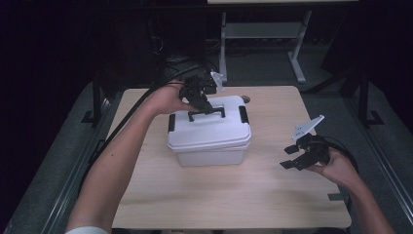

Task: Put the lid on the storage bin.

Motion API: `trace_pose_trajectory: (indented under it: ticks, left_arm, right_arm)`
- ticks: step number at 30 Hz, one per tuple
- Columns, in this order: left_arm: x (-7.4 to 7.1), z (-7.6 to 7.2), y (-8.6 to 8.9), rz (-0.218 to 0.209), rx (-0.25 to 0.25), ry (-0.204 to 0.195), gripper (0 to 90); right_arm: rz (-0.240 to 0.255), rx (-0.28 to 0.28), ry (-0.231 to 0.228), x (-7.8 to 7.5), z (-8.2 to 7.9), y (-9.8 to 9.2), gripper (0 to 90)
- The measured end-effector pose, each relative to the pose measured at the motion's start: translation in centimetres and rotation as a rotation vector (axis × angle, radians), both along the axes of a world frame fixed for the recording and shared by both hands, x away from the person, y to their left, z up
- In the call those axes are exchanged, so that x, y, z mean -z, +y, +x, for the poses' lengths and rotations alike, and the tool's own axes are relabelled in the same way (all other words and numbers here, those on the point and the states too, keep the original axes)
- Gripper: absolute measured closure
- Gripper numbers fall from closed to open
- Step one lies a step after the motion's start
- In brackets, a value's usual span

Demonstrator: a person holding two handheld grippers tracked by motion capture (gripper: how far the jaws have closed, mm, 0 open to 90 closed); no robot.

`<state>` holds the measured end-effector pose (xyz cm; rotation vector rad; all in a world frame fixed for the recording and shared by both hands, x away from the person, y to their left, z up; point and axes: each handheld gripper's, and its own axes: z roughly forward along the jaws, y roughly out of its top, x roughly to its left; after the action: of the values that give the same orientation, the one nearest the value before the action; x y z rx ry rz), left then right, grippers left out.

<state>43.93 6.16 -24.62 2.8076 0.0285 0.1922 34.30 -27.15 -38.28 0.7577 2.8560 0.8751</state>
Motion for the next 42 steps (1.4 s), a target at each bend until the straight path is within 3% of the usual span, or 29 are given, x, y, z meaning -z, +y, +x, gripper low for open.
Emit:
trace_pose_trajectory:
  ticks: [12, 29, 33, 37, 42]
  left_arm:
    - [1.2, 0.1, -1.0, 0.035, 0.016, 0.007, 84.8]
    - [1.6, 0.6, -1.2, 0.017, 0.039, 0.016, 83.6]
    - [1.6, 0.4, -1.0, 0.043, 0.027, 0.010, 73.1]
    - [1.5, 0.5, -0.6, 0.034, 0.028, 0.014, 83.5]
    - [1.4, 0.7, -0.5, 0.026, 0.027, -0.004, 84.5]
  right_arm:
    - [0.006, 0.009, -0.002, -0.2, -0.2, -0.4, 37.5]
    - [0.017, 0.016, 0.012, 0.0, -0.3, -0.5, 37.4]
    - [0.018, 0.015, 0.016, 0.2, -0.3, -0.6, 37.4]
    - [0.019, 0.016, 0.016, 0.3, -0.3, -0.6, 37.4]
    - [0.023, 0.013, 0.019, 0.4, -0.3, -0.4, 37.4]
